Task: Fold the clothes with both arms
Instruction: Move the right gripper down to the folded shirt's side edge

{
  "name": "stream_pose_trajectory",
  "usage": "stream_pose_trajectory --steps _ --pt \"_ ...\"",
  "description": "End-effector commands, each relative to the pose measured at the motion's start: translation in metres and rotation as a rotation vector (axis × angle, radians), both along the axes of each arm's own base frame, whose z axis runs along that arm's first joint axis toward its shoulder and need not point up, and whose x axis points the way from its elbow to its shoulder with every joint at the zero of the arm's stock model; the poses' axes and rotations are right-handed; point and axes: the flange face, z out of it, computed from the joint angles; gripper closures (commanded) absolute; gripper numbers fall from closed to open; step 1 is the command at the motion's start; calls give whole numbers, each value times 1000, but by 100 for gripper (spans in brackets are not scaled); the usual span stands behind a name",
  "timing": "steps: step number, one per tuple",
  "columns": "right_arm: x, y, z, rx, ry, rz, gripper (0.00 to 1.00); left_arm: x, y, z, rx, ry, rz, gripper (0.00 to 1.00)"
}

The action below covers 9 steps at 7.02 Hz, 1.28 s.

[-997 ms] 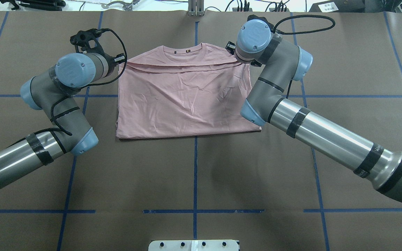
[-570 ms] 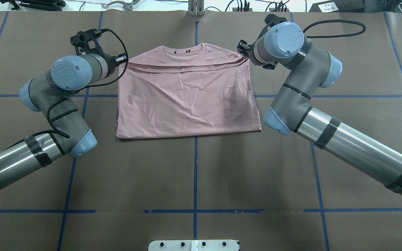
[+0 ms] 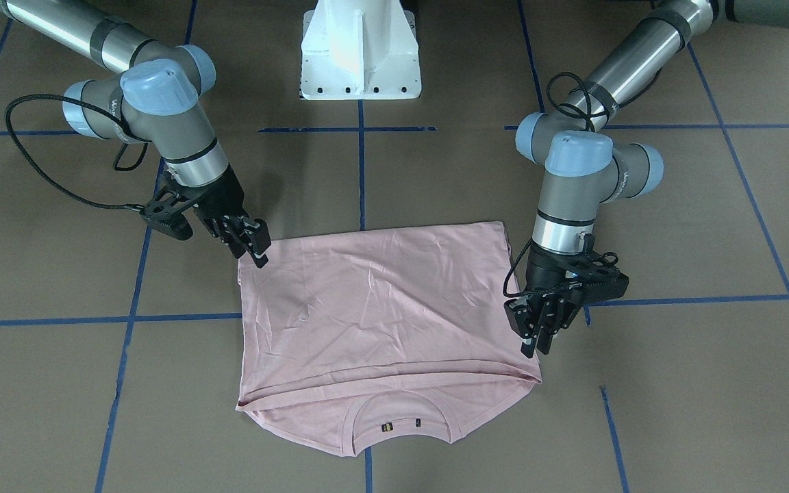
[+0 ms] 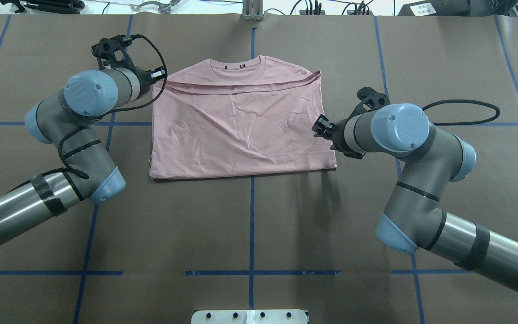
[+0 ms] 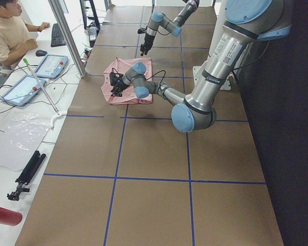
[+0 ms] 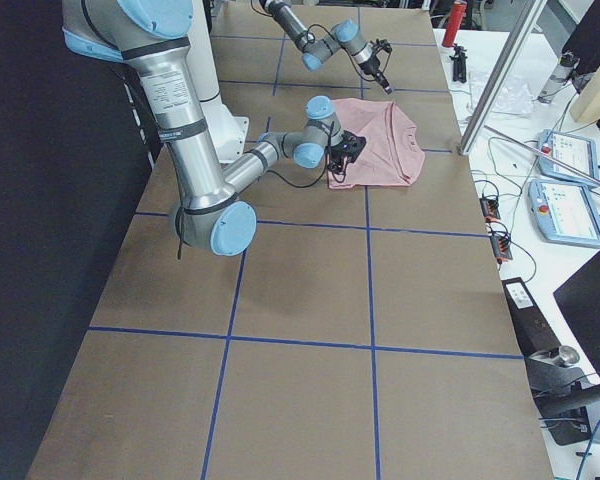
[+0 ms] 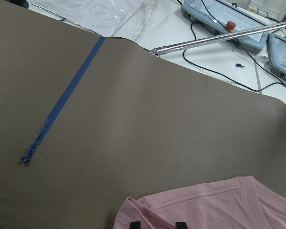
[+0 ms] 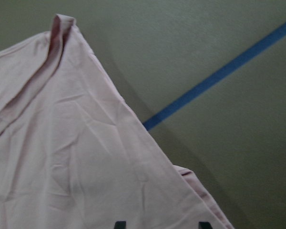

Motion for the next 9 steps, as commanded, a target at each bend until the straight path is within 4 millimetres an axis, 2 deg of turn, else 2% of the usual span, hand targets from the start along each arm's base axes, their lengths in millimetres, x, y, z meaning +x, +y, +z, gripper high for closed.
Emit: stream_pose_trajectory --steps 1,4,5,6,9 --pt "-18 12 35 -45 51 0 39 -2 4 -12 13 18 2 61" --pt "-14 14 29 -45 36 6 39 -3 6 -16 17 23 2 60" --pt "-13 13 30 -49 36 10 66 -3 6 -16 17 23 2 60" --pt "-14 14 31 -77 26 30 100 -3 6 -16 16 24 1 60" --pt "-12 16 23 -71 12 28 100 -4 6 -17 17 25 1 60"
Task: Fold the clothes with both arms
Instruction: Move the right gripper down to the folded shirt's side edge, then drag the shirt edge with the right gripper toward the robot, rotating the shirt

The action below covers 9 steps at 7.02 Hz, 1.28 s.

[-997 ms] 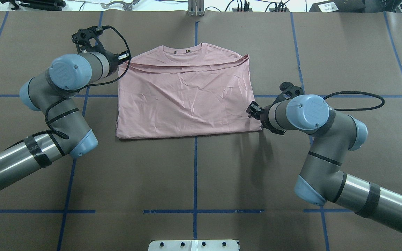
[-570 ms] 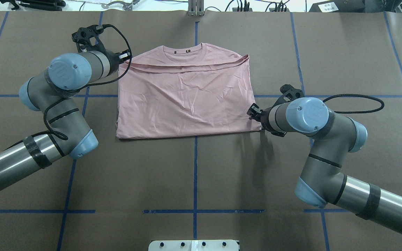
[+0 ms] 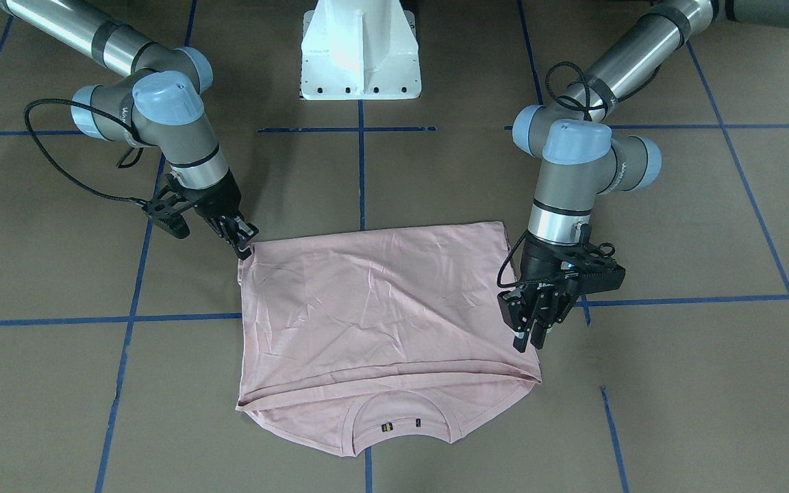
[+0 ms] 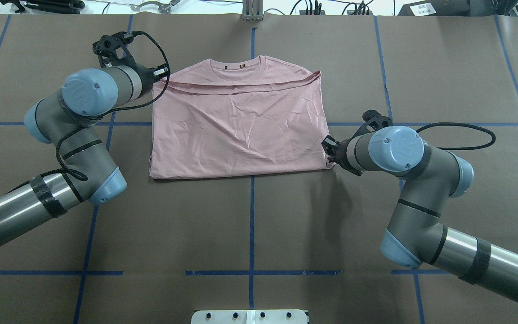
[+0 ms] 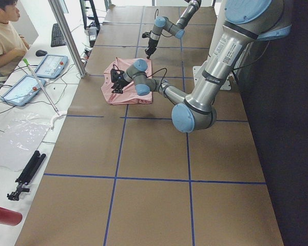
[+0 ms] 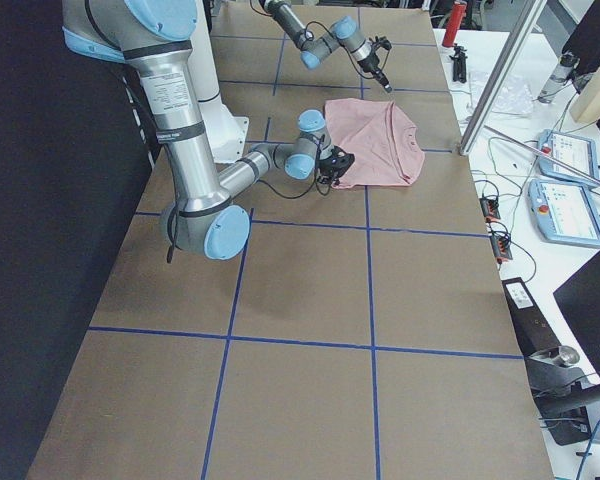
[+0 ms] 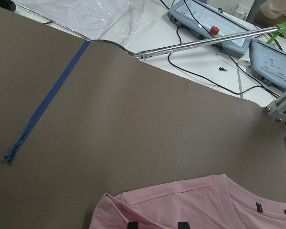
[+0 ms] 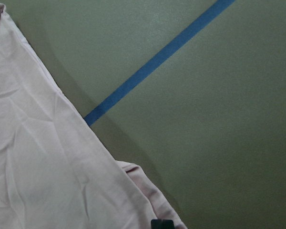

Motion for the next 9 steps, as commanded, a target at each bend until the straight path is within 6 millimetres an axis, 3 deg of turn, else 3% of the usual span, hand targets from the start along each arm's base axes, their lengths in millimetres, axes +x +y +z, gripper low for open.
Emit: stream_pose_trajectory --steps 1,2,3,5,7,9 --pt "4 2 -6 5 -13 0 100 -1 1 -4 4 5 0 60" --pt "12 9 -3 6 -14 -5 100 -1 1 -4 4 5 0 60" --pt "25 30 -2 11 -25 -22 100 -1 1 -5 6 7 0 60" --pt "50 109 10 12 -26 -118 100 -3 4 -13 15 17 1 60" --pt "85 197 -18 -4 -96 -248 100 -4 7 -22 22 38 1 60" --pt "70 283 -39 -101 -152 -395 100 22 40 -39 -24 130 79 60"
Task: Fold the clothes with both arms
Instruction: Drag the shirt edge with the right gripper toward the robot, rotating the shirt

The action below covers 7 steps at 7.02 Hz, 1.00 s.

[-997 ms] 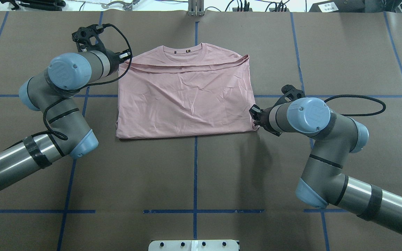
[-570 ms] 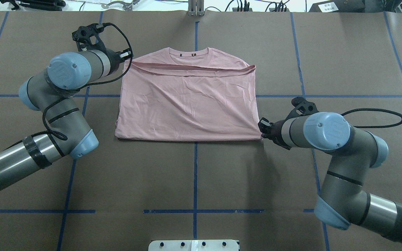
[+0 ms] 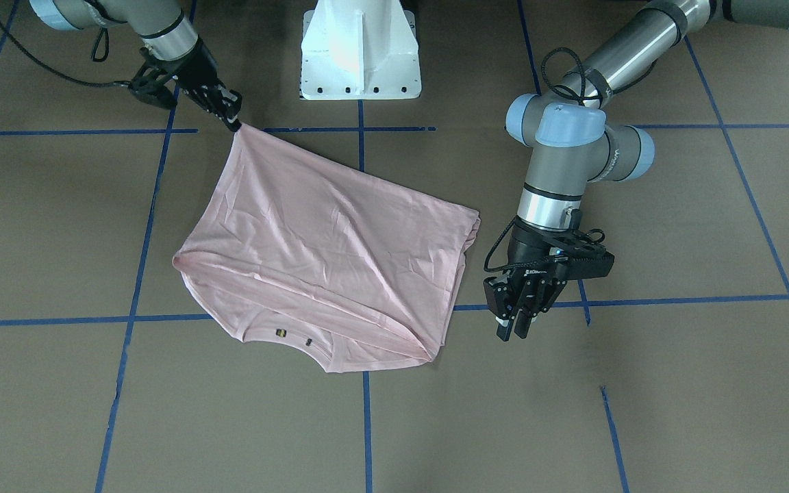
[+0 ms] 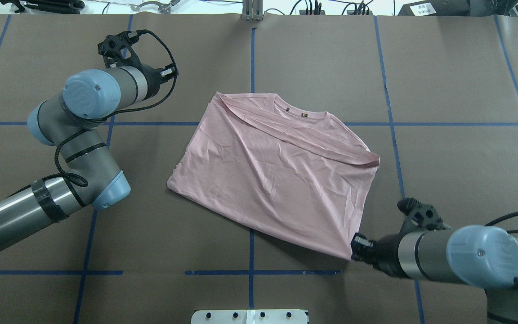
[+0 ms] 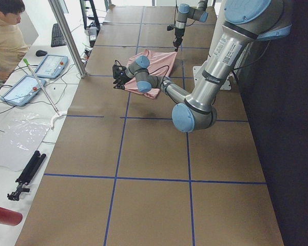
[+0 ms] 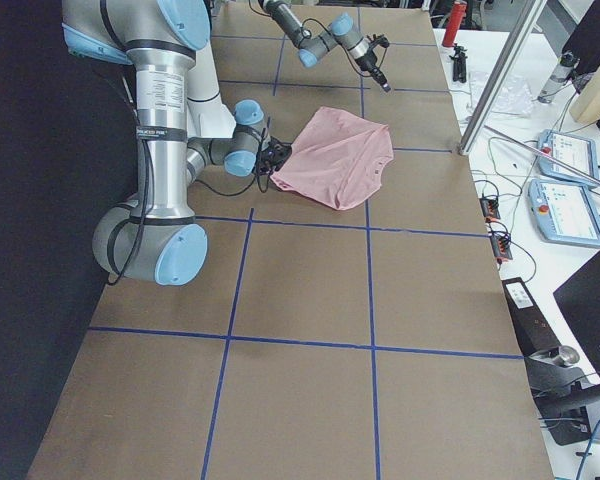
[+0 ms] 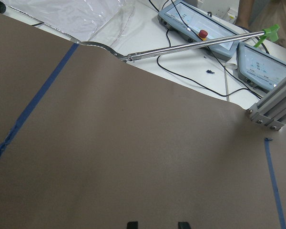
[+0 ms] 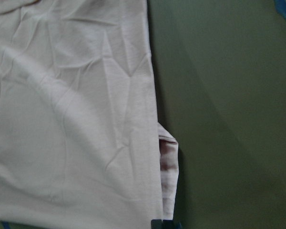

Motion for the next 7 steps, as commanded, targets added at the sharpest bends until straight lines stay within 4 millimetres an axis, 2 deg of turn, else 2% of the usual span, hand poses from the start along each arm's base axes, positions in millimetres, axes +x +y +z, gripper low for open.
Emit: stream_pose_trajectory --steps 1,2,3,4,5,6,7 --pt "9 86 -20 -74 -34 -213 100 13 24 -19 -22 73 59 60" --pt "5 98 -13 -89 -14 -240 1 5 33 -13 -22 75 65 60" --pt "-1 98 -1 -95 11 -235 0 -3 50 -16 -26 105 106 58" --pt "1 70 9 -98 29 -168 0 -16 66 -12 -84 165 119 58" --pt "16 30 3 -91 10 -72 0 -6 101 -28 -132 208 146 52" --pt "20 -3 -9 -77 -22 1 0 15 136 -41 -209 207 166 46" --pt "33 -54 -15 -45 -37 99 0 13 162 -62 -253 178 186 43"
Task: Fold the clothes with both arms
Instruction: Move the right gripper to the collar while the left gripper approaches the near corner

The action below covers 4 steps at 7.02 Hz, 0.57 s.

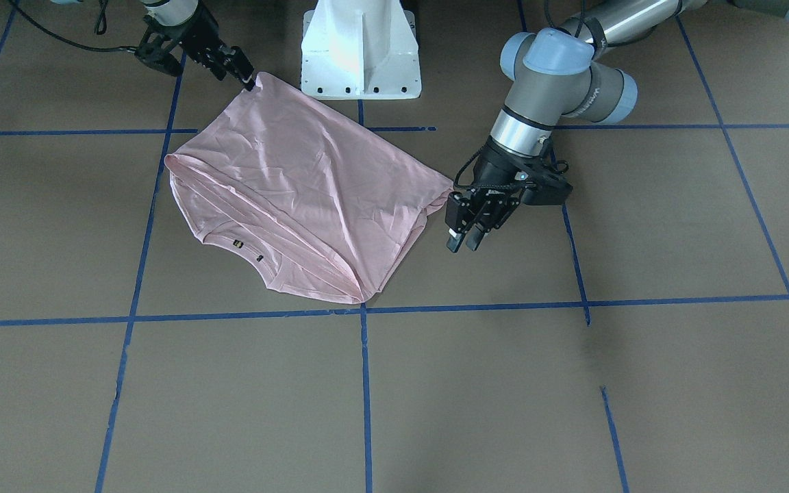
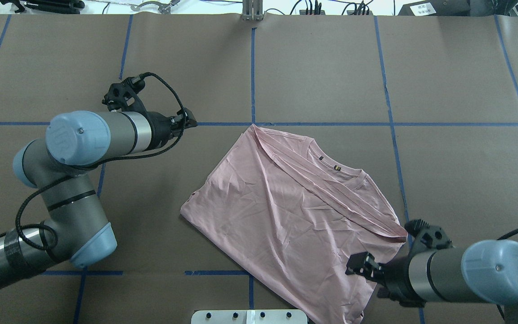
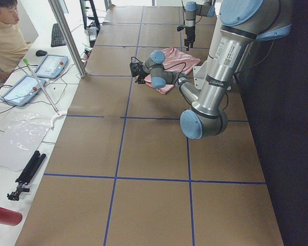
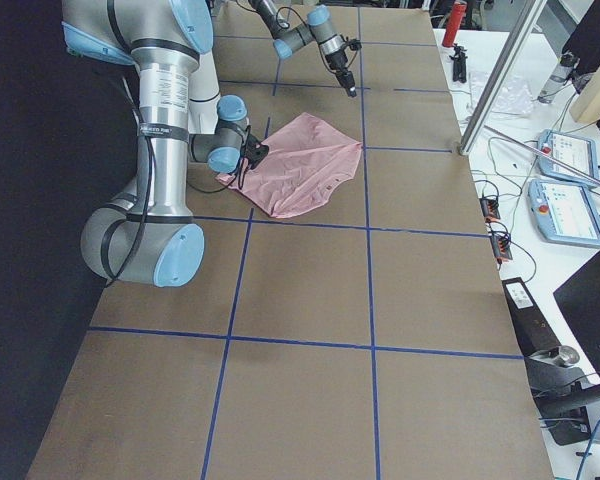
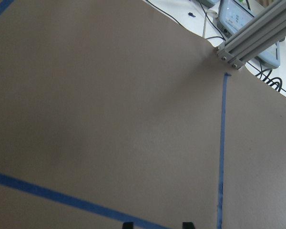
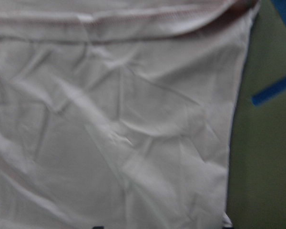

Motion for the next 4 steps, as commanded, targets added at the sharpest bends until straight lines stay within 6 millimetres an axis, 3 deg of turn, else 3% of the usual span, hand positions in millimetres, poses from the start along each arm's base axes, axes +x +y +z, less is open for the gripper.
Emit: stream_pose_trajectory --steps 1,2,3,4 --pt "27 -87 -5 135 0 128 0 20 71 -22 -124 -125 85 35" --pt "16 -116 13 221 52 114 0 41 93 -9 -185 -181 77 35" --pt "21 -130 16 222 62 134 0 42 95 10 -241 -298 62 35" --pt "22 -130 15 224 58 136 0 52 106 7 -249 -328 83 34"
